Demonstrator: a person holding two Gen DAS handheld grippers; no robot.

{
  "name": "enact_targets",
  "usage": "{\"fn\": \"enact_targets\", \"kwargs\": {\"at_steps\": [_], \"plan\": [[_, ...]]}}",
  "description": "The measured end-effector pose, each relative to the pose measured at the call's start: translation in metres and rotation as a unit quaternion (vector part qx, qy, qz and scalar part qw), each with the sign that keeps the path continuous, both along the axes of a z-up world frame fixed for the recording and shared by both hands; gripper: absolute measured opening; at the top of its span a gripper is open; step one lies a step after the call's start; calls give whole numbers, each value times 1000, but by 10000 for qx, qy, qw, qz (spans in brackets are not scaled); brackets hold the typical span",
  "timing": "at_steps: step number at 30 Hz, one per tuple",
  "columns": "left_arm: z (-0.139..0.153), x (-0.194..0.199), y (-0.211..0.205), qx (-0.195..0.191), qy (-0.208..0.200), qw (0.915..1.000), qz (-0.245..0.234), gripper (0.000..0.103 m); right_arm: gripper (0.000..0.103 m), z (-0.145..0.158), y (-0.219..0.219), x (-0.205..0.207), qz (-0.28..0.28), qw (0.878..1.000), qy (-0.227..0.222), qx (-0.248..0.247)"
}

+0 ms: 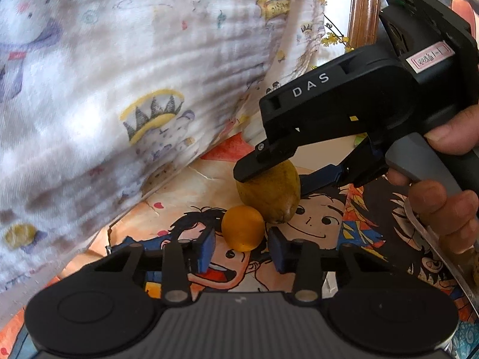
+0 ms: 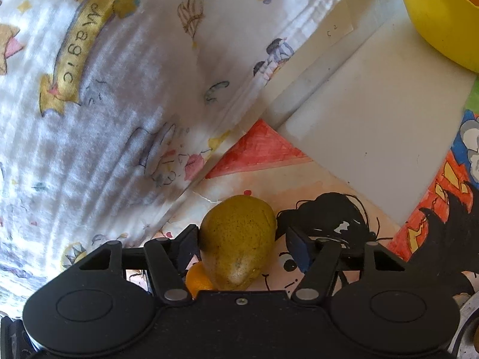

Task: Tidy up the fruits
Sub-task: 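Grasp the olive-green oval fruit with the right tool while the left tool grasps the small orange fruit, then carry the green fruit with the right tool over the tray while the left tool carries the orange fruit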

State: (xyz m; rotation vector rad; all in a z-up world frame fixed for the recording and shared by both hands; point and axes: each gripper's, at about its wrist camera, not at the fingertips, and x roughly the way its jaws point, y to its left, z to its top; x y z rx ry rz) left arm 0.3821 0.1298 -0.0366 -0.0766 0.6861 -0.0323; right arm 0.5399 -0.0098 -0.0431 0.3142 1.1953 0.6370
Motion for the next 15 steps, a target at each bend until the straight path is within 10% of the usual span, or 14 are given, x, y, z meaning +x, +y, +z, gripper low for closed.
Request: {"fn": "enact_targets", "kwargs": {"at_steps": [15], "plan": [[4,-3,9,-283,67,9994,212,33,57,-8,-2,-6,-181,9994,46,288]]}}
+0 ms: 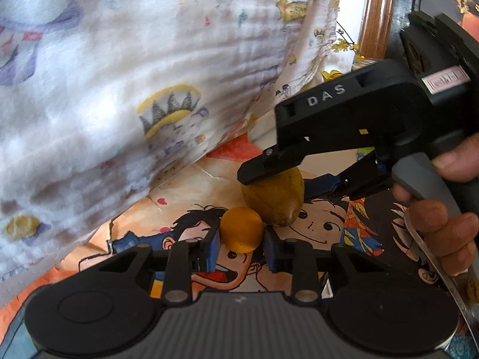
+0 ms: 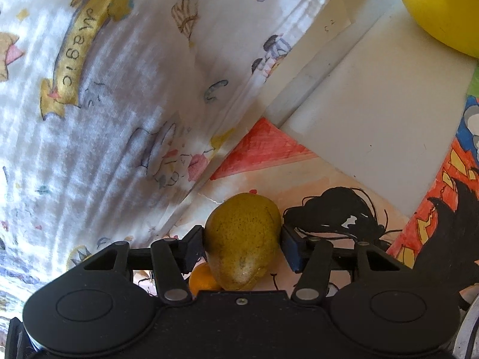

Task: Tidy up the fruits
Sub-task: 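Carry the green fruit with the right tool over the tray while the left tool carries the orange fruit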

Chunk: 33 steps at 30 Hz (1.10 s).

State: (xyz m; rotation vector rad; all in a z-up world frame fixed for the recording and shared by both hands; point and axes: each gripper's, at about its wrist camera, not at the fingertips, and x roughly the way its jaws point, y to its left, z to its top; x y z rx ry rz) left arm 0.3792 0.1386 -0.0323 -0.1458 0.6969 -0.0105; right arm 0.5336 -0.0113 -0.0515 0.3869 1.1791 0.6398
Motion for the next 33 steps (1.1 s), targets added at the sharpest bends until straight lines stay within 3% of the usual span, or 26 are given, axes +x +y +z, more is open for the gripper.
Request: {"fn": "enact_targets", "kwargs": {"at_steps": [8,20,33], "plan": [[5,-4,3,-54,192,9995,257,33,57,-14,-12,-6,-129,9993,79,353],[6,-20,9,-234,159,9987,432,33,57,-21,-16,-15,-124,9982,190,560],[15,-39,13,-281,57,9980,559,33,57,-2,-37,-33,-113,9973,131,715]]}}
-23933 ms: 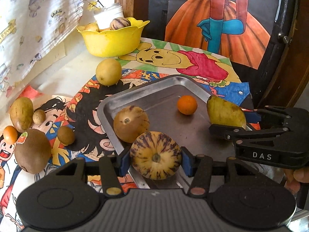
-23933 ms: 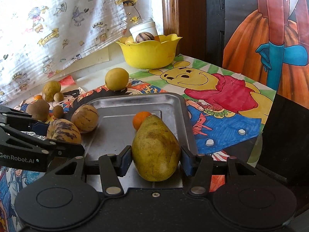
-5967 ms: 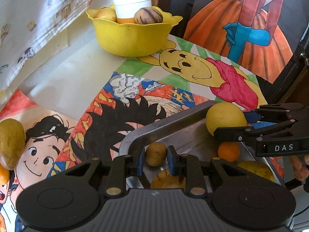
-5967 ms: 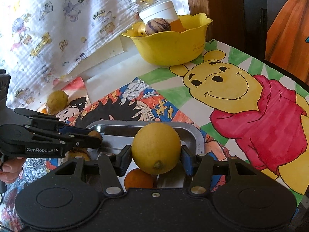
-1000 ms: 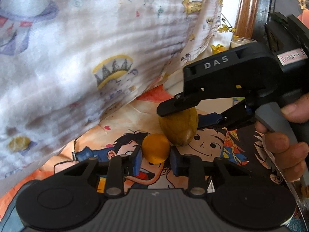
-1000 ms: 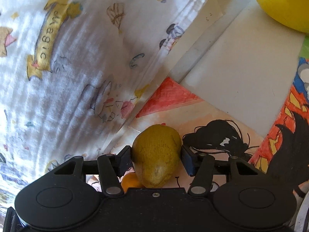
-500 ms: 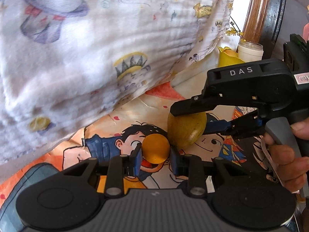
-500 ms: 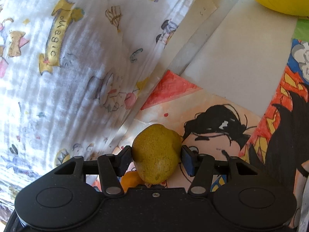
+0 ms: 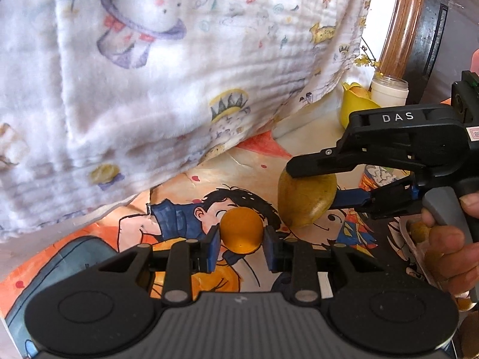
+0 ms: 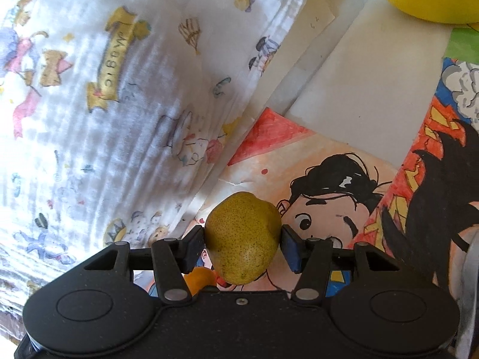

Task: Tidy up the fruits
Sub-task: 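Carry the green fruit with the right tool over the tray while the left tool carries the orange fruit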

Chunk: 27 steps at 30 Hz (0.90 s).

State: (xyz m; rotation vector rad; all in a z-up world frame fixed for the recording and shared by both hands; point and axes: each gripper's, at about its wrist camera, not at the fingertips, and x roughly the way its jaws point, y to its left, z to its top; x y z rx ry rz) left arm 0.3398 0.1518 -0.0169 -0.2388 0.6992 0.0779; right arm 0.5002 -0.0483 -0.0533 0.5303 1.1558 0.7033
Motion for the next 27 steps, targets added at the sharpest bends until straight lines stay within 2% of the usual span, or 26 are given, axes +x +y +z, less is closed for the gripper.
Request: {"fn": "enact_targets", "kwargs": {"at_steps": [15,27], "plan": [[36,-33,-32,93,-259,9995,-158,33,57,56,-64,-47,-120,9994,-289,162],[63,-61,-99,110,-439,9965,-704,33,57,90,-149,-100,-540,9970,-529,168]]}}
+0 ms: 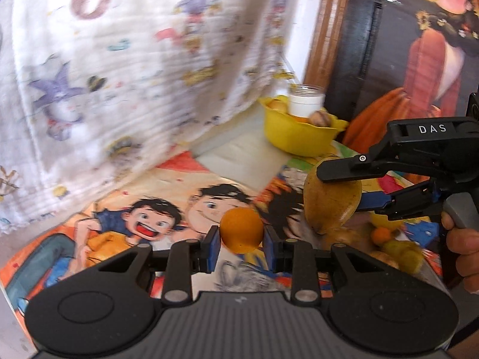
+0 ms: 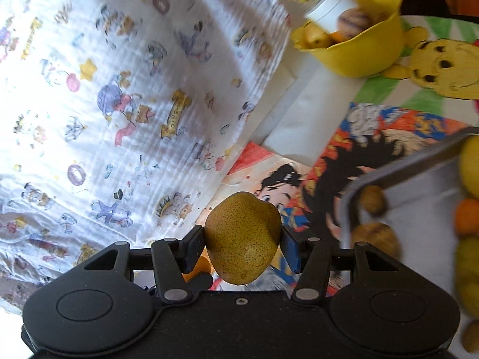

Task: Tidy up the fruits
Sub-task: 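Carry the green fruit with the right tool over the tray while the left tool carries the orange fruit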

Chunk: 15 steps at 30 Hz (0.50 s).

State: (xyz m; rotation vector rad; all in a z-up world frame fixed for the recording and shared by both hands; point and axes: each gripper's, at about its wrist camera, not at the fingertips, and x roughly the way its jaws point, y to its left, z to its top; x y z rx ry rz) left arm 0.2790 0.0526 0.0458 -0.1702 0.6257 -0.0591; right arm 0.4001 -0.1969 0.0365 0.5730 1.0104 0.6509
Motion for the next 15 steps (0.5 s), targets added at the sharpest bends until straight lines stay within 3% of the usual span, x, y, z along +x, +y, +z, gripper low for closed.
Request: {"fn": "enact_targets", "kwargs": {"at_steps": [15], "plan": [[-3,-32,-98,-293,101,9950,-953,33,57,5,-125,-69,-740,9964,-106,-401]]}}
